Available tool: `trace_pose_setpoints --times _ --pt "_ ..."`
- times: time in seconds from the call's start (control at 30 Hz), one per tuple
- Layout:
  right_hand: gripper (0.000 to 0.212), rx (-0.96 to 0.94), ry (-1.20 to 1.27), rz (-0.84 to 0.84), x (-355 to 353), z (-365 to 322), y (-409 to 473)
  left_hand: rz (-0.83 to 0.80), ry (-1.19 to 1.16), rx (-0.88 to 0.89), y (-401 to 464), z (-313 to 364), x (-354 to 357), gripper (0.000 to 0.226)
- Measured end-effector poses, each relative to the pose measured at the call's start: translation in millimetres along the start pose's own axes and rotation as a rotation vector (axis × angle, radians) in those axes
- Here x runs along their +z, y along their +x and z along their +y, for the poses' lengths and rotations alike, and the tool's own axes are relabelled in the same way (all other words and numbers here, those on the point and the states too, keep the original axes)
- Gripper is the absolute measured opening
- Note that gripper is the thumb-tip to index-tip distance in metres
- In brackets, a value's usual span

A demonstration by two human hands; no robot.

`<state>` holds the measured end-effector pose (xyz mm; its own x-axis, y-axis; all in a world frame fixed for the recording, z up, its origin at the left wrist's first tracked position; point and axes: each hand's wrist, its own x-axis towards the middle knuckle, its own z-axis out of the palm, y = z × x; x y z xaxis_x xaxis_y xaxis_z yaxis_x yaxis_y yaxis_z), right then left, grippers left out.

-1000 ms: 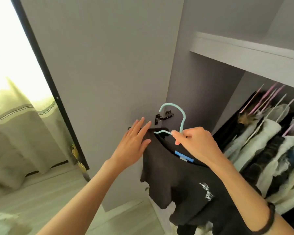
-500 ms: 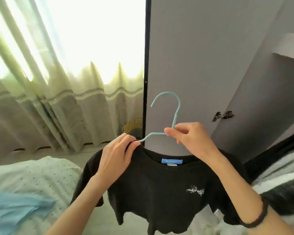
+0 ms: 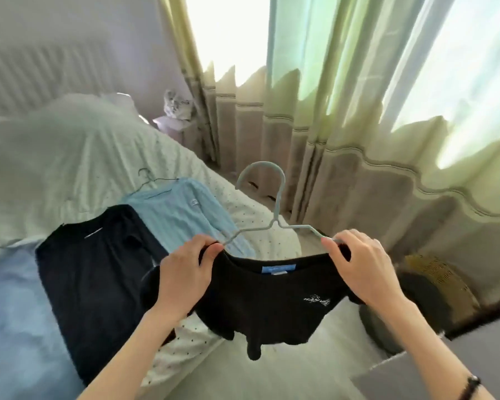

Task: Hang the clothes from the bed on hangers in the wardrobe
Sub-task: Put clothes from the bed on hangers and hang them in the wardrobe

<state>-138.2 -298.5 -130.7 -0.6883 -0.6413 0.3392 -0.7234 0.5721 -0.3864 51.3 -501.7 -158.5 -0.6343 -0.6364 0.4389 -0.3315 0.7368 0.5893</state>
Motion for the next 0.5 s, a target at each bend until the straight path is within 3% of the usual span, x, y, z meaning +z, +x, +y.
trace_pose_setpoints --times 0.23,0.5 --pt "0.027 -0.321 0.110 -0.157 64.4 -72.4 55.0 0.219 0.160 -0.256 -46.9 -40.0 -69.9 0.030" --pt "0.025 -0.610 0.390 -0.267 115.5 -216.4 54.9 0.538 0.476 -0.526 -110.0 -68.6 -167.7 0.030"
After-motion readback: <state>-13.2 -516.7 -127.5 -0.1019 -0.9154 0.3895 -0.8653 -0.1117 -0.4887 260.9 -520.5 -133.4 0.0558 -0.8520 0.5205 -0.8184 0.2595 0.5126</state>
